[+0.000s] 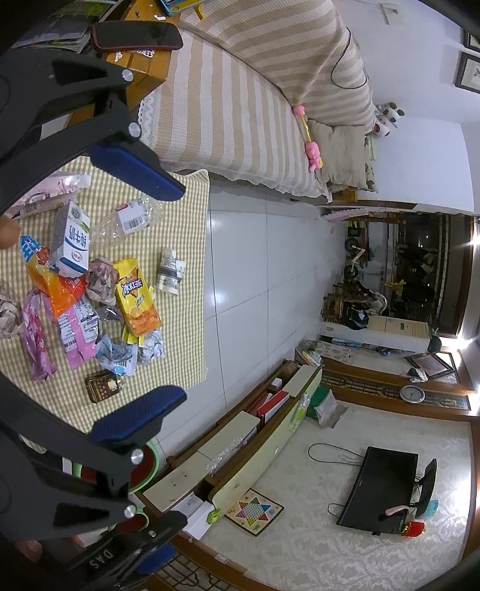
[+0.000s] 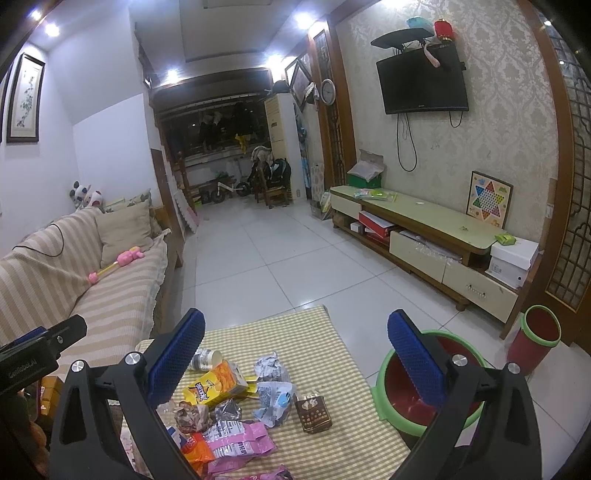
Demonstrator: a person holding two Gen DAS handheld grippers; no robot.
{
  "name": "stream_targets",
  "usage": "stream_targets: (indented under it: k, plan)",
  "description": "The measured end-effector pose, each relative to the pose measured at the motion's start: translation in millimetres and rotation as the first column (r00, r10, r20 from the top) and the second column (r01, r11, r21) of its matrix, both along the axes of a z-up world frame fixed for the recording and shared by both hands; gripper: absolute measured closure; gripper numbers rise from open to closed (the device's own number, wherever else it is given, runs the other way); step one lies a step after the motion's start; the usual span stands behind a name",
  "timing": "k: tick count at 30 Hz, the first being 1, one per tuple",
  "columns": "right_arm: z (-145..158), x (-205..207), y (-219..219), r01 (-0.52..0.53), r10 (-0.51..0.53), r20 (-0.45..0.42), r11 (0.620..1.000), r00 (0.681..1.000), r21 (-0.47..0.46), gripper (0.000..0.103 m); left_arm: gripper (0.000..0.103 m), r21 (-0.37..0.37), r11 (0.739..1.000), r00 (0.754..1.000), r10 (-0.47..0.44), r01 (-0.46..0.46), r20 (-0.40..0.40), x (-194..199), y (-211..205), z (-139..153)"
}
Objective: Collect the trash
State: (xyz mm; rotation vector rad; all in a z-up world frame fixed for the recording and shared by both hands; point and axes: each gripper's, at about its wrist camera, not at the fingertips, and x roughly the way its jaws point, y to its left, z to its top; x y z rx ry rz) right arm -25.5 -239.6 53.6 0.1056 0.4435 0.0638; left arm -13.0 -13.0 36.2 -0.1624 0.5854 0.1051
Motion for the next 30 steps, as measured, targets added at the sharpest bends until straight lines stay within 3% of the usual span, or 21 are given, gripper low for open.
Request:
stream_targets:
  k: [30]
  plan:
    - [-4.3,0.1,1.7,0.0,0.0,-0.006,1.0,1.0,-0.001,0.007,0.005,-0.006,1.0,1.0,0.014,-0.014,-0.019,-2.5,4.1,-6.9]
